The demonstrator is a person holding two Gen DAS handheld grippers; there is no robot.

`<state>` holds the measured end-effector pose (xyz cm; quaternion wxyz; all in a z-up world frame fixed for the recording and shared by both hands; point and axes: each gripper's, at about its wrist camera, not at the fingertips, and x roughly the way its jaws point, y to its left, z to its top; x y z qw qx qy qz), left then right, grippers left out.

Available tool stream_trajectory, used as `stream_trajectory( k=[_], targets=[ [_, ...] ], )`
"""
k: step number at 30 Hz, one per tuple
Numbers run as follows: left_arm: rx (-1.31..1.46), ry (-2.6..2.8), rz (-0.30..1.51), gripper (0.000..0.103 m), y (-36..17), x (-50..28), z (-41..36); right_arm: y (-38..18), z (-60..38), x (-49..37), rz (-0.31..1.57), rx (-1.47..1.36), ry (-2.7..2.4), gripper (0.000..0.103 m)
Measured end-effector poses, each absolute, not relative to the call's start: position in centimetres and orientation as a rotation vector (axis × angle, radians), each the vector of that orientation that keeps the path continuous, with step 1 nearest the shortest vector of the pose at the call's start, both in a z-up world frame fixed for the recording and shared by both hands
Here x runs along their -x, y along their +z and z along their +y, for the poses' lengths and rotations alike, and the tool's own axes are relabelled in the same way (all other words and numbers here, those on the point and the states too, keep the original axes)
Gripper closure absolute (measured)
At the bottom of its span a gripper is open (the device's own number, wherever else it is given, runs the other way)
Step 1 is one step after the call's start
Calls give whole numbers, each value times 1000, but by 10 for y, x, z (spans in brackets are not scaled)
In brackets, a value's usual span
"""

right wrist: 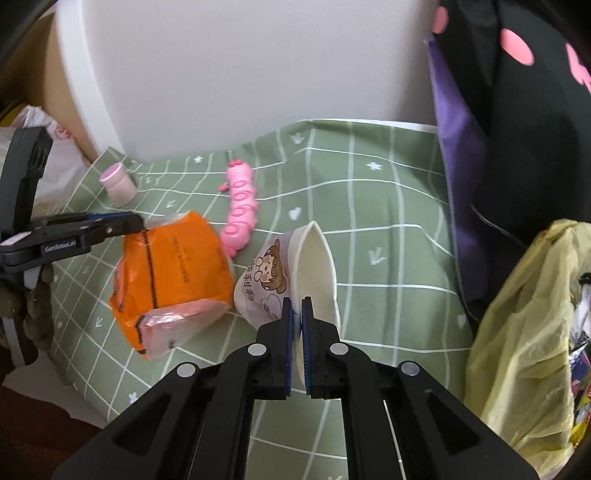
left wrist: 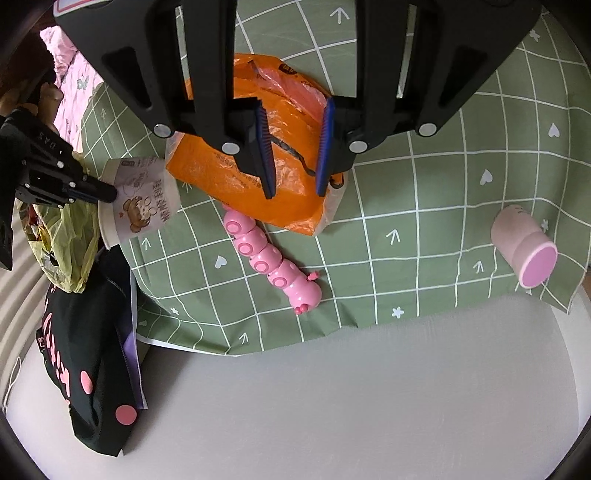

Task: Collect trash
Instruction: 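Grasp the rim of the white bear-print paper cup with the right gripper, then carry the orange bag and paper cup over the yellow bag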

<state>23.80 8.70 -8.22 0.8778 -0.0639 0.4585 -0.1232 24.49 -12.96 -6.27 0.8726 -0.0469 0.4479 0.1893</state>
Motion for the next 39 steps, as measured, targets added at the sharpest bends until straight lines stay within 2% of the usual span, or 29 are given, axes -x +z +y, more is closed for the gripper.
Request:
stream_trajectory(
  k=[6,8,9,10,17,24,26,32,34,35,38,39],
  targets=[
    [106,-246,932,79,-80,-236,87,-60,-119,-238,908,121,433,95],
    [113,-240,934,78,-81,-235,90,-60,-120,-235,895,117,432,82],
    [119,-236,937,78,-82,-235,91,-60,-121,-235,892,108,430,62],
    [124,-232,940,78,-83,-235,93,-61,-123,-235,890,90,433,51],
    [131,-206,937,76,-83,-236,102,-65,-154,-225,849,-56,361,51],
    [165,-189,962,73,-88,-234,117,-107,-189,-229,925,-310,247,51],
    [182,-201,967,67,-90,-233,120,-117,-193,-231,928,-369,239,51],
    [168,-184,1019,65,-100,-231,125,-133,-187,-244,900,-440,286,51],
    [166,-187,1025,65,-102,-231,124,-133,-186,-251,908,-463,315,72],
    [167,-190,1025,65,-101,-231,124,-132,-185,-253,914,-467,326,75],
    [175,-200,1008,65,-98,-232,122,-112,-176,-248,881,-358,331,79],
    [174,-197,1006,65,-98,-234,122,-104,-173,-245,870,-325,336,87]
  ],
)
